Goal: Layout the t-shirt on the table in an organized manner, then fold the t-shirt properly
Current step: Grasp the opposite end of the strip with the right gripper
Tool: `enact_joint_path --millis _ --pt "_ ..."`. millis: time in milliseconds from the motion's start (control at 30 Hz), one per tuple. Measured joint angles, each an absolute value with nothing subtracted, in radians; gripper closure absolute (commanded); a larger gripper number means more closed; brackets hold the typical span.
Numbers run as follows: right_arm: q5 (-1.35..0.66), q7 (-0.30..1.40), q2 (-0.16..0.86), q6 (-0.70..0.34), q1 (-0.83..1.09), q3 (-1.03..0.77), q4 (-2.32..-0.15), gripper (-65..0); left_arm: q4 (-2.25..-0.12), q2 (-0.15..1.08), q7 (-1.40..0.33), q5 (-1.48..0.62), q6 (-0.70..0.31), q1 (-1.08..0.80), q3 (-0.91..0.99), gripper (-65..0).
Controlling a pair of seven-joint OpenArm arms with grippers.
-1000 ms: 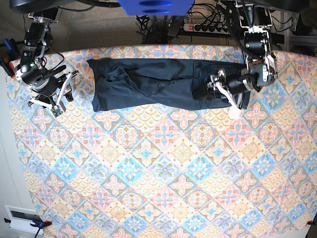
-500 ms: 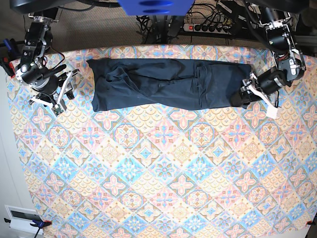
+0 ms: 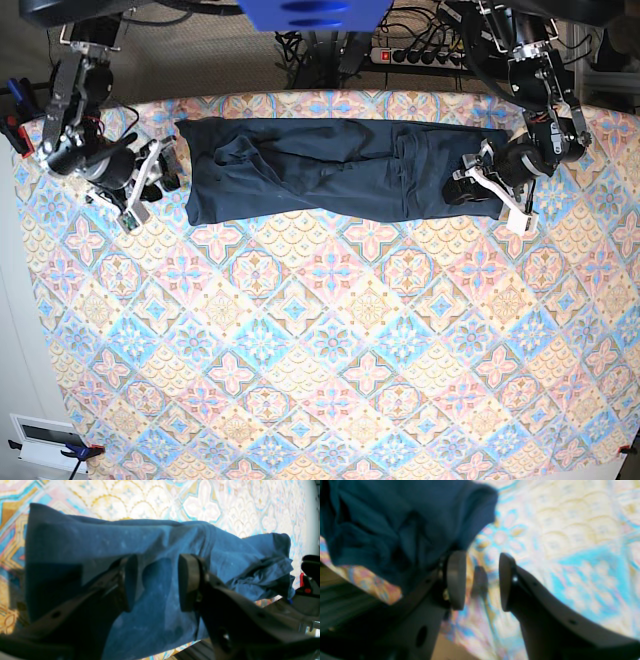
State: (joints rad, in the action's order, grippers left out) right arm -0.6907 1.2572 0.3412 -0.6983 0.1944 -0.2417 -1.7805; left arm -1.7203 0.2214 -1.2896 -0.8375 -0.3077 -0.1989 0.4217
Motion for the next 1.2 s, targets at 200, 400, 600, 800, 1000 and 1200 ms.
enact_joint_path --millis 200,400,600,800,1000,1200 --pt "-0.798 1.275 0.343 -0.696 0.172 -0.242 -1.690 -20.7 -1.721 0.222 -1.289 -0.837 -0.308 -0.203 0.422 -24.4" --pt "-0.848 1.266 0.343 -0.696 0.160 -0.237 -1.654 -27.7 -1.721 0.222 -1.289 -0.837 -0.308 -0.203 0.422 -24.4" --pt "-0.875 1.267 0.348 -0.695 0.164 -0.190 -1.638 -37.4 -1.721 0.222 -1.289 -0.837 -0.308 -0.203 0.422 -24.4" --pt "-0.881 1.258 0.345 -0.695 0.164 -0.141 -1.522 -35.2 -1.720 0.221 -1.290 -0.837 -0.308 -0.203 0.422 -24.4" --pt "-0.891 1.258 0.316 -0.695 0.125 -0.141 -1.478 -35.2 -1.721 0.224 -1.289 -0.838 -0.308 -0.202 0.422 -24.4" --pt "-0.894 1.242 0.282 -0.695 0.128 -0.102 -1.475 -35.0 -1.721 0.224 -1.290 -0.837 -0.308 -0.203 0.423 -24.4"
